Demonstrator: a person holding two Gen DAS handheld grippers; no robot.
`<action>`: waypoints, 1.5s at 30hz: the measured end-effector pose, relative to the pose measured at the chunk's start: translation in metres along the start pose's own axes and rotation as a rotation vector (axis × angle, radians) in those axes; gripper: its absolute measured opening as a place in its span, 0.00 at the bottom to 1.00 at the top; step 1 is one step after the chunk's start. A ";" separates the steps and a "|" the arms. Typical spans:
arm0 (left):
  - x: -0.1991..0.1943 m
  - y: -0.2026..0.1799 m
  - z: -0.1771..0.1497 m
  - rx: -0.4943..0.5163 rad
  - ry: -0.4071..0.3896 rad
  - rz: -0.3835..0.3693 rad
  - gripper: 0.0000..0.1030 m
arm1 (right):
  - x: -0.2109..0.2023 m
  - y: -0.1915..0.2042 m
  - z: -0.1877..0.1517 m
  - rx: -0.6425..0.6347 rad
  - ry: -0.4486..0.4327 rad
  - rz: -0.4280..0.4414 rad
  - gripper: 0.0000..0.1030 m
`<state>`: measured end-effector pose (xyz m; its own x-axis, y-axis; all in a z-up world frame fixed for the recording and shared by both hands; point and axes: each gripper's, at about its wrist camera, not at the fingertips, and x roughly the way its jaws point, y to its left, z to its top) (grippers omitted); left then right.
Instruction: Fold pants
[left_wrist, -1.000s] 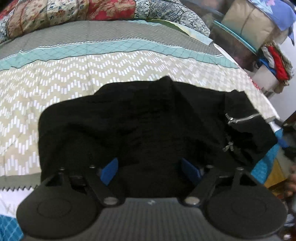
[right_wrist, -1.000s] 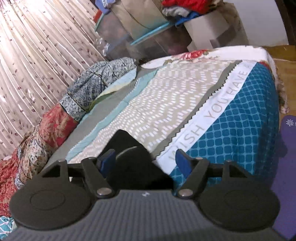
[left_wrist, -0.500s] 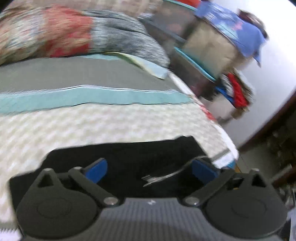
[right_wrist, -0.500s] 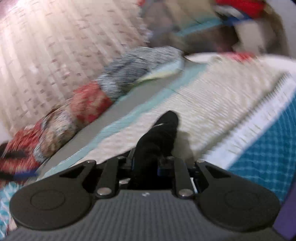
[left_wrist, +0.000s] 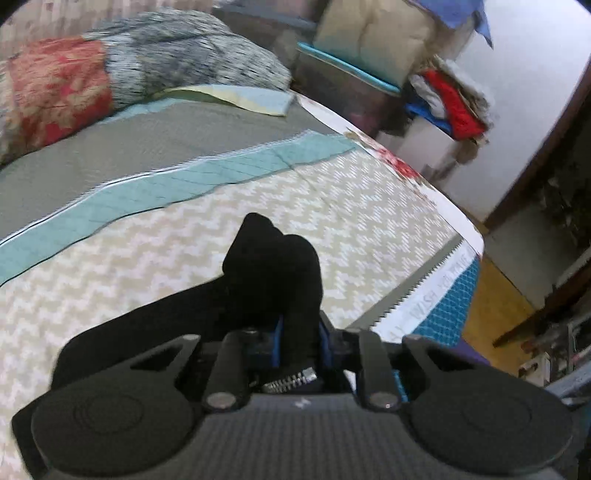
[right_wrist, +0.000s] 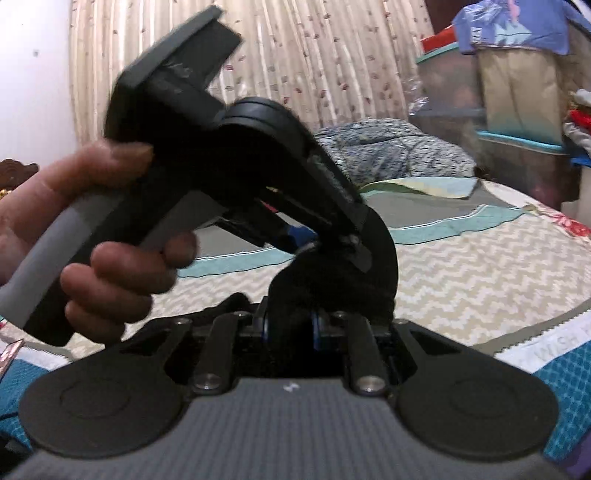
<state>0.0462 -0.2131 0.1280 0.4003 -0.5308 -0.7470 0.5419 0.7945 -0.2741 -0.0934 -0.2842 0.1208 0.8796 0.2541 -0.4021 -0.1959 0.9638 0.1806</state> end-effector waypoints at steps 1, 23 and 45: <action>-0.007 0.008 -0.002 -0.031 -0.006 -0.001 0.16 | 0.000 0.001 0.000 0.003 0.001 0.014 0.28; -0.140 0.114 -0.086 -0.318 -0.204 0.043 0.10 | 0.005 0.097 0.005 -0.142 0.090 0.244 0.14; -0.090 0.150 -0.148 -0.387 -0.090 0.327 0.26 | 0.026 0.099 -0.017 -0.051 0.215 0.291 0.61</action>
<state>-0.0179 -0.0029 0.0647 0.5744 -0.2456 -0.7808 0.0713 0.9653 -0.2512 -0.0974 -0.1807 0.1133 0.6735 0.5241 -0.5213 -0.4504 0.8501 0.2728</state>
